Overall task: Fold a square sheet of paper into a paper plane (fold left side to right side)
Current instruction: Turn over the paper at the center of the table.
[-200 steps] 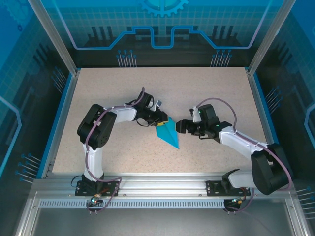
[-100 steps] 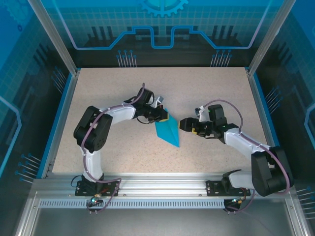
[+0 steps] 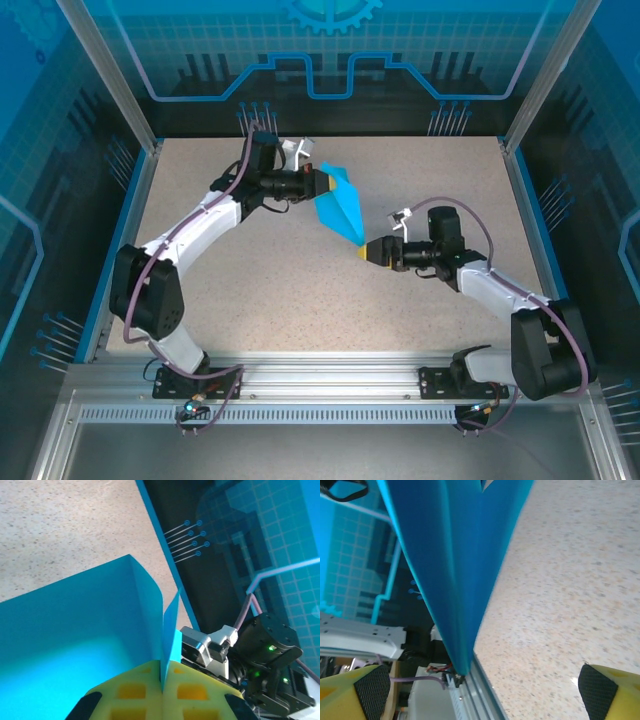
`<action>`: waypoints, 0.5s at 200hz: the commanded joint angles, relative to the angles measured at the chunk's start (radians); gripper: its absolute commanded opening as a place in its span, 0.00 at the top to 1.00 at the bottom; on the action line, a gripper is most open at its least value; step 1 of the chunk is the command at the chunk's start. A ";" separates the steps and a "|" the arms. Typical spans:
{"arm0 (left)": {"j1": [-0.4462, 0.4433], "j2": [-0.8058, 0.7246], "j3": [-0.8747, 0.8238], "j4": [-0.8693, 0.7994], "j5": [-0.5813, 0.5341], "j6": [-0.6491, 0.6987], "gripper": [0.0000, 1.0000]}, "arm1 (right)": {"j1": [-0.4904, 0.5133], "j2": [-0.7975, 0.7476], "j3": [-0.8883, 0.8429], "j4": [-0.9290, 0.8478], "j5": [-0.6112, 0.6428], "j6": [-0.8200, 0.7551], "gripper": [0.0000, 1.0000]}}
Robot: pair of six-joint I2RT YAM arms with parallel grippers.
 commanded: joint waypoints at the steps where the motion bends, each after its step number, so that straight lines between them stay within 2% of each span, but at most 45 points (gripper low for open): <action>1: -0.004 -0.023 0.016 -0.003 0.076 -0.006 1.00 | 0.035 0.020 0.025 0.111 -0.066 0.042 0.00; 40: -0.005 -0.032 -0.010 0.062 0.149 -0.045 1.00 | 0.045 0.061 0.083 0.237 -0.070 0.116 0.02; 100: -0.009 -0.032 -0.042 0.108 0.216 -0.076 0.99 | 0.037 0.105 0.195 0.233 -0.088 0.122 0.21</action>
